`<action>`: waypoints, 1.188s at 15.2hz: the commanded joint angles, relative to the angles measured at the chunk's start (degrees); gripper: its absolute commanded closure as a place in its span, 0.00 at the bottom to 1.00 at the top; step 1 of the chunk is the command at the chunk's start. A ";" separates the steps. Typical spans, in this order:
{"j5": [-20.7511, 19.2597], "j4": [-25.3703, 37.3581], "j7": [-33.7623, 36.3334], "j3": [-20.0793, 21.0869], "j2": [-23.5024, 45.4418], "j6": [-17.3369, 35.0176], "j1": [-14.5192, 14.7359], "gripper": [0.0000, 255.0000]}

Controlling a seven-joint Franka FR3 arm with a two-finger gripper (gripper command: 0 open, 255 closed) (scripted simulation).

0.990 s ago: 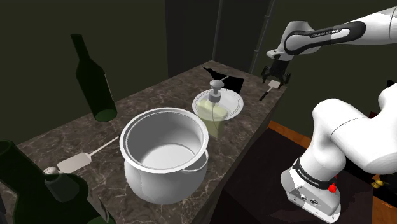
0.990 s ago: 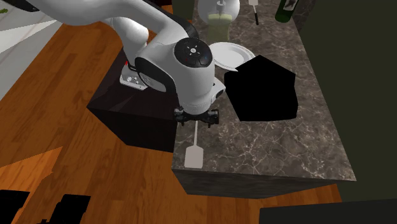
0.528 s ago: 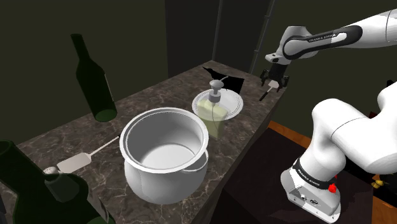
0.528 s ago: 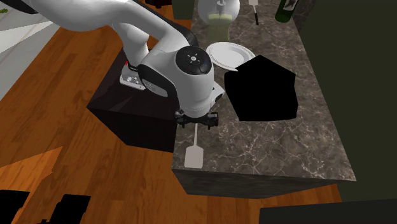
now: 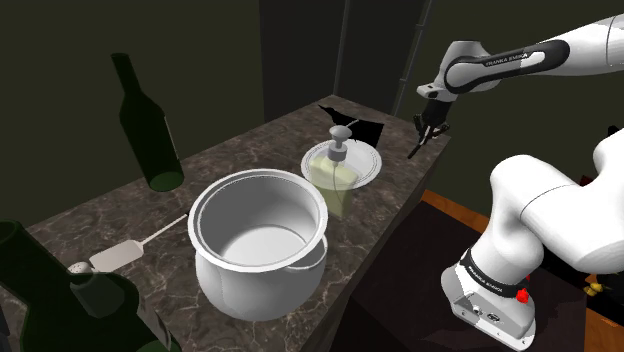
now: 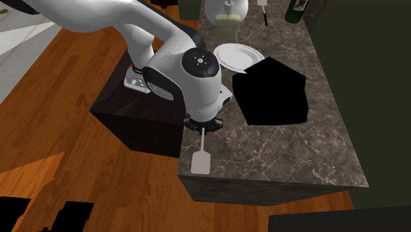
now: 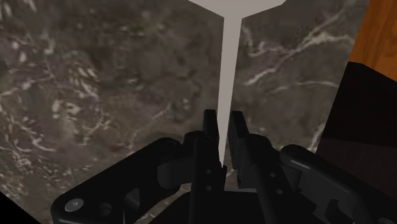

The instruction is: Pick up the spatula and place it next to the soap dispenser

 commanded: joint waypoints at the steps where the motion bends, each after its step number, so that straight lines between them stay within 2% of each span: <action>1: 0.00 0.00 0.00 0.00 0.00 0.00 0.00 1.00; 5: -0.01 -0.01 0.00 -0.01 0.00 0.02 0.01 1.00; 18: 4.26 4.36 -1.64 10.12 0.06 -8.71 -5.85 1.00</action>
